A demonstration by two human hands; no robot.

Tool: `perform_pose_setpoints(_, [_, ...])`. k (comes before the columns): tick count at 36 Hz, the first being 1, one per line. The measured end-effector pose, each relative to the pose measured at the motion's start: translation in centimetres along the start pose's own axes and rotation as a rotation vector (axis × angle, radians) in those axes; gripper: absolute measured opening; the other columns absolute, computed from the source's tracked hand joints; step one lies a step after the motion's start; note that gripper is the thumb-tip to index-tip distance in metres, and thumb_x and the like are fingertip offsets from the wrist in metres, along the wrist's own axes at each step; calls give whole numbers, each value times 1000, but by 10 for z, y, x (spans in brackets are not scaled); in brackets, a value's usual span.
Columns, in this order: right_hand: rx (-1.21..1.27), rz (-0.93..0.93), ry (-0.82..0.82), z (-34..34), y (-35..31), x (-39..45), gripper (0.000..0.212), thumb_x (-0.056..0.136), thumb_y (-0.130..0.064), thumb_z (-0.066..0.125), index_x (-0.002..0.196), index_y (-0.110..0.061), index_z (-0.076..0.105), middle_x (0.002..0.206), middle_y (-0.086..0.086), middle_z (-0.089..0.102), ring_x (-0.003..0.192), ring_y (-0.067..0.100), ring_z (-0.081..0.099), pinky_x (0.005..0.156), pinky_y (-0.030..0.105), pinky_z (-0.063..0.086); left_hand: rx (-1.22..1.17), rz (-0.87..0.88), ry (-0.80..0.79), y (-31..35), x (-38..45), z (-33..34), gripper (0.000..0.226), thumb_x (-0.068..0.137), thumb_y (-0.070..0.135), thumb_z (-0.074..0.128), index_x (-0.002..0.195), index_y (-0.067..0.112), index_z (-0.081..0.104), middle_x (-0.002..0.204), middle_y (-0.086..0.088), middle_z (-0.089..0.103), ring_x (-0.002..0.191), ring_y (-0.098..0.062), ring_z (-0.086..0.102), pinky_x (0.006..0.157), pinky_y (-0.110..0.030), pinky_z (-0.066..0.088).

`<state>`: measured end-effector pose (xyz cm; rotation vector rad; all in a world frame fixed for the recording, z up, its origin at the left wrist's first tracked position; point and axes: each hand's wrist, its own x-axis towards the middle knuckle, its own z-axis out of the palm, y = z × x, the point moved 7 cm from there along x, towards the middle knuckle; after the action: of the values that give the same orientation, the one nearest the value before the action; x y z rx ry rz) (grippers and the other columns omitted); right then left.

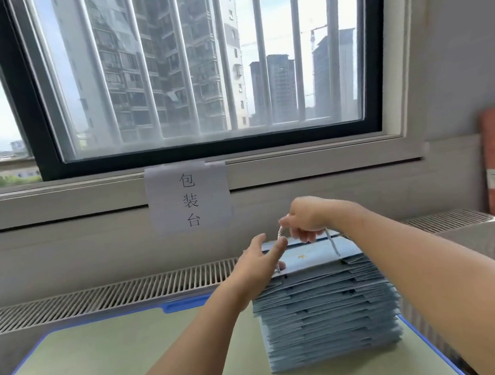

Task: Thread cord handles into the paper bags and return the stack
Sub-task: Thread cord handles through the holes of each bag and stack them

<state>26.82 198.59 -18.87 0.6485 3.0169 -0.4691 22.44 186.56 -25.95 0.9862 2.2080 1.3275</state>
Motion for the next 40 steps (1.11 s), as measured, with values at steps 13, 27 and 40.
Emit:
perform_pose_setpoints(13, [-169,321,-156,38,75,-19,74,95,-63,23,149,-12,26,157,7,23,143,26,24,115,39,20,261,-159,132,-6,8,-7,67,84,24,55,146,25,30,144,-8,38,129,-28,39,105,-41,40])
perform_pose_setpoints(27, [345,347,-52,83,104,-29,59,104,-38,23,152,-7,7,160,8,3,147,25,8,118,38,12,206,-201,6,-38,-12,33,55,102,26,29,155,22,12,162,-5,-14,145,-28,19,95,-33,30])
perform_pose_setpoints(40, [386,448,-15,78,115,-39,59,105,-37,20,149,3,19,158,15,15,145,27,18,117,37,16,-541,-570,-165,-59,-26,32,29,87,39,65,88,9,62,82,-12,69,73,-27,63,73,-34,50])
